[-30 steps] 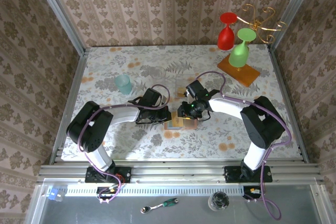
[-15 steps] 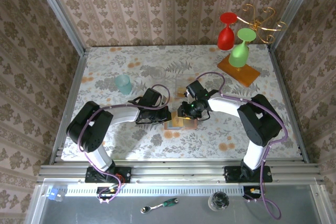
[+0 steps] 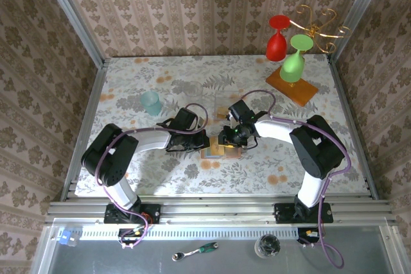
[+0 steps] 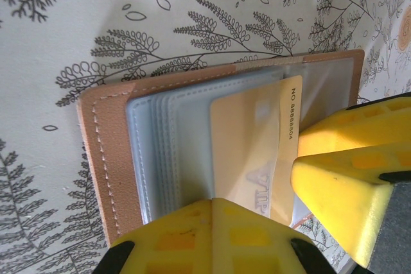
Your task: Take the credit cards out of the card holder
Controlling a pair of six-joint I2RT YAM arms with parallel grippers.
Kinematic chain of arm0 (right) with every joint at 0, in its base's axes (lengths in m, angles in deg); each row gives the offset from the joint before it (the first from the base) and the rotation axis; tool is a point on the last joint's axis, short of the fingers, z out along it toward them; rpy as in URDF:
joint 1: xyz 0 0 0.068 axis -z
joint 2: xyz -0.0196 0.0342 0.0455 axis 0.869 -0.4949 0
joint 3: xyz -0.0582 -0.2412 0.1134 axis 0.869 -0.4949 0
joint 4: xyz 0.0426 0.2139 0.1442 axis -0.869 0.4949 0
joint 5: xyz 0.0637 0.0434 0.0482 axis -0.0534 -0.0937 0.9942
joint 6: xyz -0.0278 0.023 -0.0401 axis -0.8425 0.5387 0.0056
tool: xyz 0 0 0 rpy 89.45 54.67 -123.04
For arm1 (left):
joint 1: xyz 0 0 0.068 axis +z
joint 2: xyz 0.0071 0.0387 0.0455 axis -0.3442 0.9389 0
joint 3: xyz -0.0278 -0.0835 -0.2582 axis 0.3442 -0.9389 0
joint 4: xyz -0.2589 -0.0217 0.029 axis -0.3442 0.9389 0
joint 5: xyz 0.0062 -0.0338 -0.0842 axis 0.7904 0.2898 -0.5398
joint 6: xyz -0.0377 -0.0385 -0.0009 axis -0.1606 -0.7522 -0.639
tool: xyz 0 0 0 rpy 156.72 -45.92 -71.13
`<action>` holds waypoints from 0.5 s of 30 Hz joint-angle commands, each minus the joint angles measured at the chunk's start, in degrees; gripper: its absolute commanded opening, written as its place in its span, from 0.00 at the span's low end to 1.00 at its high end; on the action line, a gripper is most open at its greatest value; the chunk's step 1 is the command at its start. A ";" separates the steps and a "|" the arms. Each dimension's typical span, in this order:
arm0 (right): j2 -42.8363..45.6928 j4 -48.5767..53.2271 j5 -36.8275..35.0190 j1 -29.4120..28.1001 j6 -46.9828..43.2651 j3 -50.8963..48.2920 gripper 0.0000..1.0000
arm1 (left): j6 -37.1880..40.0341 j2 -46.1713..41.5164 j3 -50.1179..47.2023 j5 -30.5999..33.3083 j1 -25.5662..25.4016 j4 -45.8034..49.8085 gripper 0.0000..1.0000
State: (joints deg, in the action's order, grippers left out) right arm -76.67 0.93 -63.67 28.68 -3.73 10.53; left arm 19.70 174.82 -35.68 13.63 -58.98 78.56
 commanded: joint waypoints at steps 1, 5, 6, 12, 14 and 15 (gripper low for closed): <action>0.49 -0.55 1.09 0.37 0.45 -0.74 0.31 | 0.71 0.05 -0.42 1.05 0.49 1.88 0.00; -0.19 -1.24 3.30 0.37 0.71 -0.72 0.31 | 0.67 0.06 -0.25 1.04 0.47 1.86 0.00; -0.50 -1.90 4.19 0.37 1.09 -0.82 0.31 | 0.71 0.13 -0.26 1.05 0.45 1.90 0.00; -0.13 -4.96 7.02 0.43 3.09 -1.66 0.31 | 0.67 0.22 -0.25 0.99 0.45 1.87 0.00; 0.26 -5.04 6.95 0.52 3.10 -1.91 0.30 | 0.70 0.20 -0.18 0.97 0.46 1.90 0.00; 0.45 -5.23 6.94 0.61 3.18 -2.10 0.29 | 0.71 0.13 -0.16 0.97 0.44 1.95 0.00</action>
State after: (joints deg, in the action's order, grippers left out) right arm -76.67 -2.96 -58.86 28.98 -1.74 9.21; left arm 19.70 174.82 -35.68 13.63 -58.98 78.56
